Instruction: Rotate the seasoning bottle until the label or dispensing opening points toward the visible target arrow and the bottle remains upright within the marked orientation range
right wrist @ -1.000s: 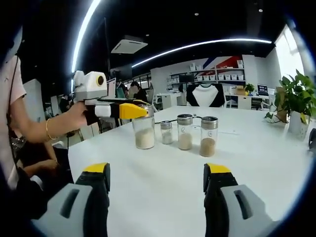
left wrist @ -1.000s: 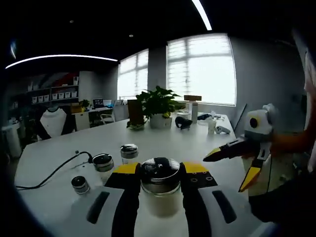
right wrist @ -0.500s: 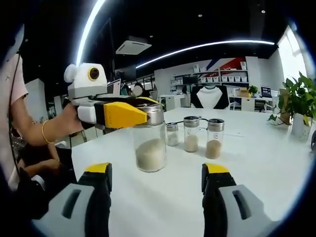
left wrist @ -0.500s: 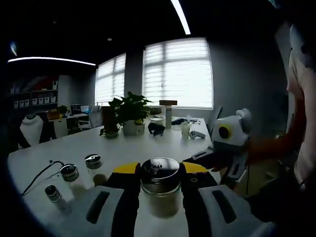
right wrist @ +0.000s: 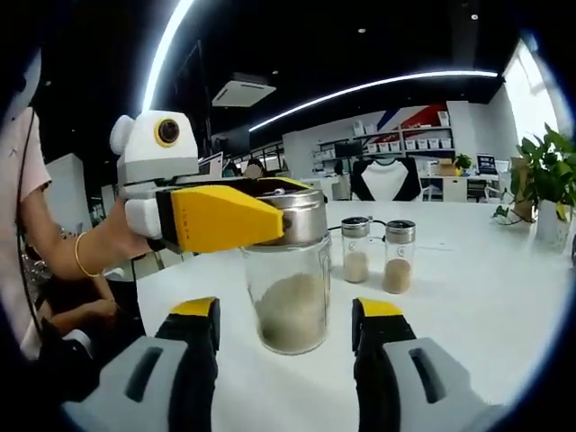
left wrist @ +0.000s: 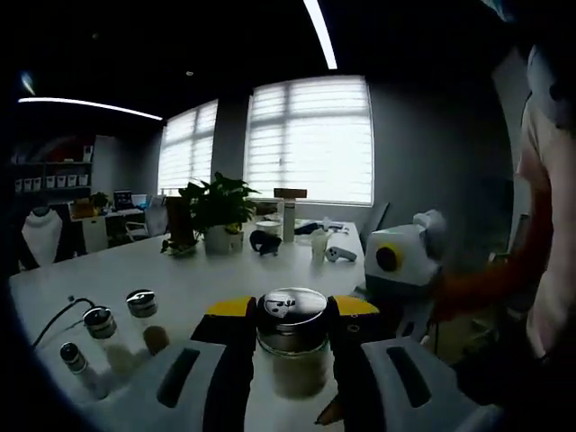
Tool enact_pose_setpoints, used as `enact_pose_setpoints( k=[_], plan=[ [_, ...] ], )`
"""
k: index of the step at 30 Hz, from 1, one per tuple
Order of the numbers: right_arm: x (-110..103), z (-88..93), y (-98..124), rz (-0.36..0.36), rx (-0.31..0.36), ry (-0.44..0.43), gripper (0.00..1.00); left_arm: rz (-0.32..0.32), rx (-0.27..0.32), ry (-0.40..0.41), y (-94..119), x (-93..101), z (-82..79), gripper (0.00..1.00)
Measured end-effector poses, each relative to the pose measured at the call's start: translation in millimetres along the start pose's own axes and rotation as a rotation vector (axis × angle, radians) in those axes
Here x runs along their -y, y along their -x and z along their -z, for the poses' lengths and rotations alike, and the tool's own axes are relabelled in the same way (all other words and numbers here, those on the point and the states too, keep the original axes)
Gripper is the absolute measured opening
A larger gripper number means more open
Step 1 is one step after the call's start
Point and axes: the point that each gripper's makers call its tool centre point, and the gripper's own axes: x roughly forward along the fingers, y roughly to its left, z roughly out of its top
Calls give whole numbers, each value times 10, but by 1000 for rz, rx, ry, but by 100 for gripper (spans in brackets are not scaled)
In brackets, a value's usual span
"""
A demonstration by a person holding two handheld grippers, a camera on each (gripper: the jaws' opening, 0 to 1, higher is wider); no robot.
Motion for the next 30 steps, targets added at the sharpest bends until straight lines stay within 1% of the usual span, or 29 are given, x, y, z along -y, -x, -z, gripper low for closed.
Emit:
enact_pose_setpoints(
  k=[3, 4, 5, 6, 10, 15, 18, 19, 20, 22, 24, 26, 30],
  plan=[
    [-8, -28, 17, 1, 9, 2, 36, 4, -13, -3, -5, 27, 28, 33],
    [7, -27, 28, 9, 8, -3, 33, 4, -13, 0, -2, 27, 30, 33],
    [-26, -33, 31, -20, 8, 1, 33, 4, -15, 1, 3, 32, 35, 33],
    [-24, -27, 45, -20, 5, -20, 33, 6, -14, 3, 4, 37, 34, 33],
    [-51, -52, 38, -11, 13, 7, 32, 7, -11, 1, 18, 40, 16, 33],
    [-33, -129, 26, 23, 23, 61, 32, -19, 12, 33, 50, -21, -42, 33],
    [-23, -166, 14, 45, 28, 68, 32, -32, 21, 35, 61, -33, -76, 33],
    [-13, -174, 10, 56, 32, 62, 32, -45, 23, 31, 63, -49, -92, 33],
    [7, -196, -1, 82, 52, 42, 32, -57, 26, 28, 65, -64, -104, 33],
    [18, -198, -20, 112, 62, 21, 31, -77, 25, 24, 60, -97, -114, 33],
    [69, -205, -30, 170, 73, 23, 31, -104, 24, 23, 59, -138, -115, 33],
    [80, -220, -38, 205, 82, 37, 31, -117, 26, 23, 59, -156, -123, 33],
    [111, -249, -46, 249, 109, 32, 31, -153, 35, 22, 45, -180, -158, 33]
  ],
)
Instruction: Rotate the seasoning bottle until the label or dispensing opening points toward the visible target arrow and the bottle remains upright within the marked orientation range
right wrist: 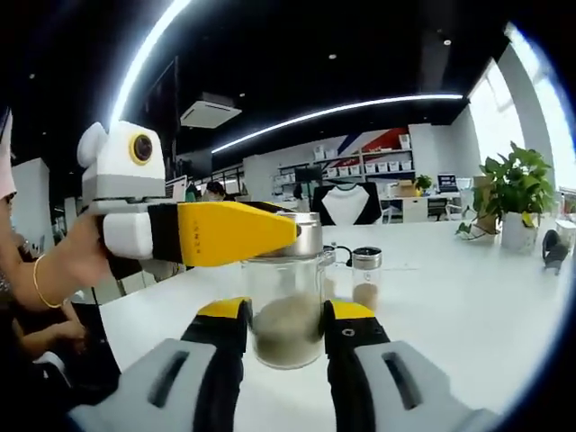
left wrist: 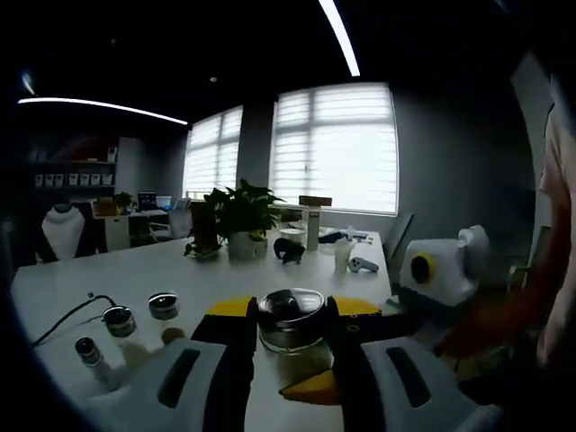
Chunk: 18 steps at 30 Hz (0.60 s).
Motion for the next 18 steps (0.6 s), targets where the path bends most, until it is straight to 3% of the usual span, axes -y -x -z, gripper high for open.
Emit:
enact_pose_setpoints(
  k=[4, 8, 11, 18],
  plan=[
    [46, -8, -27, 55, 7, 25, 31, -16, 2, 0, -24, -14, -9, 33],
    [149, -81, -43, 187, 66, 100, 31, -41, 22, 10, -42, -45, -48, 33],
    [210, -96, -87, 273, 100, 97, 31, -81, 35, 21, -67, -76, -86, 33],
    [218, -38, -193, 277, 99, 36, 31, -137, 32, 7, -102, -65, -71, 30]
  ],
)
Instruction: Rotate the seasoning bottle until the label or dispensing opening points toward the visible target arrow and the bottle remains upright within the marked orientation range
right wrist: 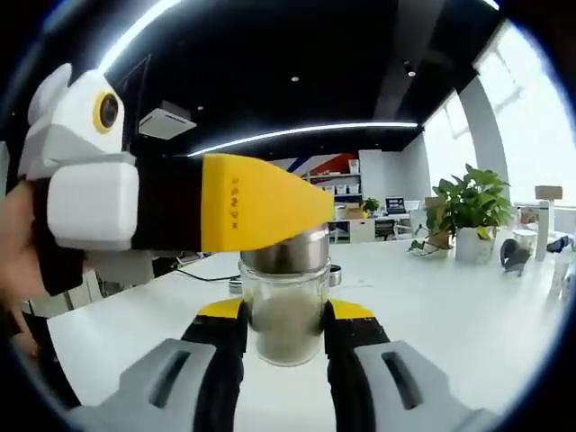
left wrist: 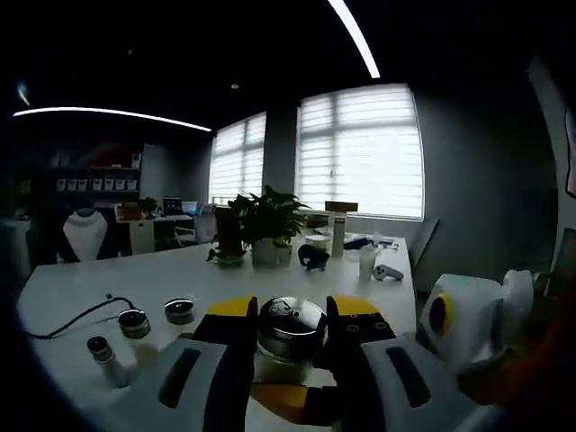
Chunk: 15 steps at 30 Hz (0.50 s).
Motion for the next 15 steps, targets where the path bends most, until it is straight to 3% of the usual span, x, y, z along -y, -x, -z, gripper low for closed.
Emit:
enact_pose_setpoints(
  k=[3, 6, 9, 15],
  plan=[
    [9, -2, 17, -3, 3, -29, 31, -20, 34, 21, 6, -5, -18, 24],
    [3, -12, 27, -4, 3, -24, 30, -30, 49, -2, 0, 4, -43, 24],
    [51, -13, 44, 9, -16, 59, 30, -24, 46, -9, -4, 1, -40, 24],
    [48, -35, 45, 1, -11, 42, 30, -4, 50, -35, -12, 27, -56, 26]
  ],
)
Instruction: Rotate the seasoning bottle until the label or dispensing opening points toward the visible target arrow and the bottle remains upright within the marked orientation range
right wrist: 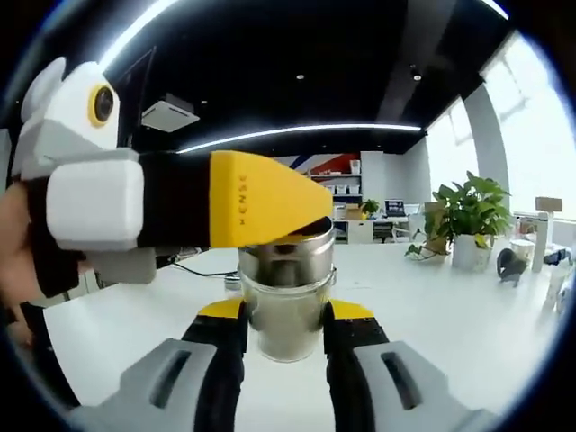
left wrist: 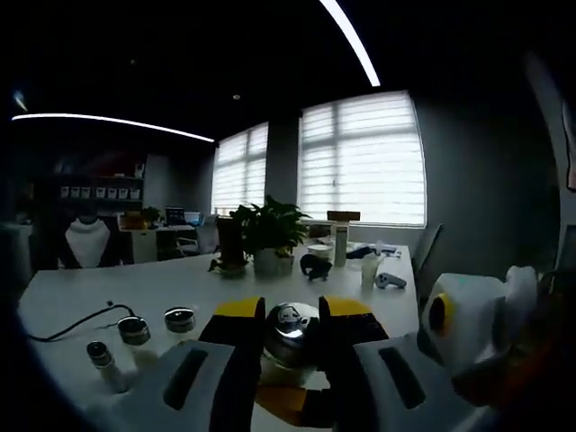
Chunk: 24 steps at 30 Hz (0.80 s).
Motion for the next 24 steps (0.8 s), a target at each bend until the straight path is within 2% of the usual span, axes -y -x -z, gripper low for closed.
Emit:
enact_pose_setpoints(
  k=[5, 10, 13, 19, 24],
  plan=[
    [-20, 22, -7, -13, -9, -29, 30, -17, -27, -48, 22, 0, 39, 35],
    [-42, -7, 13, -21, -7, -21, 30, 0, -103, -88, 50, 42, 202, 48],
    [-43, -31, 18, -21, -5, -1, 30, -6, -122, -87, 63, 37, 253, 47],
    [-39, -30, 16, -10, -5, 3, 30, -91, -90, -39, 85, -56, 197, 45],
    [-98, -30, 7, -14, -4, 5, 30, -152, -101, -13, 86, -80, 224, 45]
  ],
)
